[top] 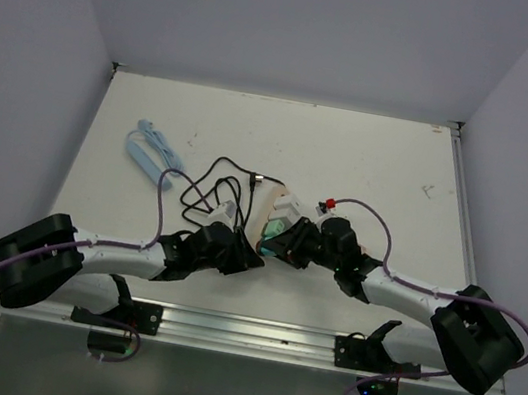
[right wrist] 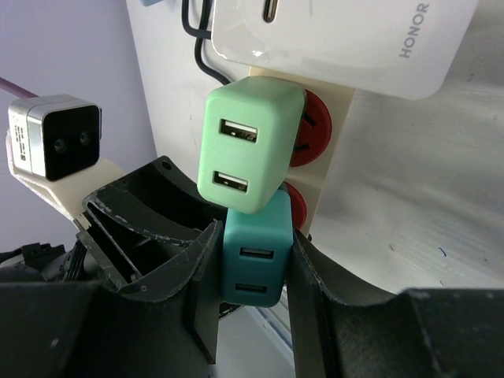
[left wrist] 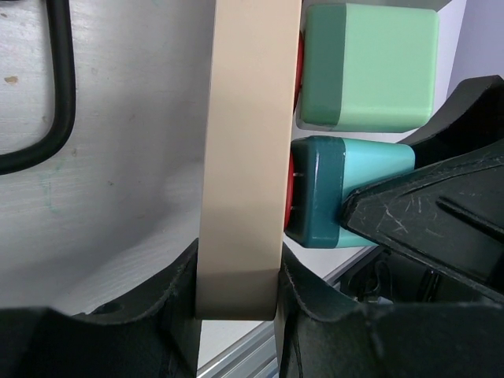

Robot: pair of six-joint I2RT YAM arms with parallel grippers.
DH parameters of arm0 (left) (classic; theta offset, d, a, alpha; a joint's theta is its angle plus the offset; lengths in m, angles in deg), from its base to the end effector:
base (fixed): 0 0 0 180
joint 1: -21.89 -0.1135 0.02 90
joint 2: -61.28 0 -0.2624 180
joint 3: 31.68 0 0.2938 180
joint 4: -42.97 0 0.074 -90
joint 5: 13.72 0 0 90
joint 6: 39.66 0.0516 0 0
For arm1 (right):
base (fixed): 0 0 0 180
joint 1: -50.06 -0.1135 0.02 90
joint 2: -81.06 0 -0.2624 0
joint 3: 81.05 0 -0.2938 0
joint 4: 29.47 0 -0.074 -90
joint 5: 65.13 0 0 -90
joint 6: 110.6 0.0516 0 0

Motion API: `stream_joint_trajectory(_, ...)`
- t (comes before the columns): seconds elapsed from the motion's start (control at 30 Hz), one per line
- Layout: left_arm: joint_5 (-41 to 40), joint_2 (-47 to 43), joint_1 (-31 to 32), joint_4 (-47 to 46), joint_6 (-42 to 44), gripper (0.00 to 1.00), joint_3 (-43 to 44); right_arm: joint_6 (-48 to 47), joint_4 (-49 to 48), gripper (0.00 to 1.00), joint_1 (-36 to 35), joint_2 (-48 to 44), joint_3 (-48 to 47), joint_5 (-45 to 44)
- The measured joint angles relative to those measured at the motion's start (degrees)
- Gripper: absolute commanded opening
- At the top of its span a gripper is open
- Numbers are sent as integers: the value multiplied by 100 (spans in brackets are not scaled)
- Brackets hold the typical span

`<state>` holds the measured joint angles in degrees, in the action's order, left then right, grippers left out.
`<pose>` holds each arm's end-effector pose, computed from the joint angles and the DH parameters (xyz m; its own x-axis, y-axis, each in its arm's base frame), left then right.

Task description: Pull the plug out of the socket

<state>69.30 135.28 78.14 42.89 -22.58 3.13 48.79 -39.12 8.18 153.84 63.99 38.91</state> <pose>0.1566 -0.2231 0.1011 -0.8418 -0.4480 -0.3012 -0.1080 0.6864 -0.7192 0.2029 0.1988 0.1254 -0.8789 0.4315 -0.2031 0.0450 0.4990 0.8654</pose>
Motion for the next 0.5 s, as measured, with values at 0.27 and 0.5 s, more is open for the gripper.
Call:
stream_joint_trajectory(0.27, 22, -61, -4, 4, -107, 0, -22, -7, 474, 0, 35, -42, -251, 92)
stream_joint_trajectory(0.5, -398, 142, -219, 354, -114, 0, 164, -306, 2103, 0, 133, -319, -1252, -393)
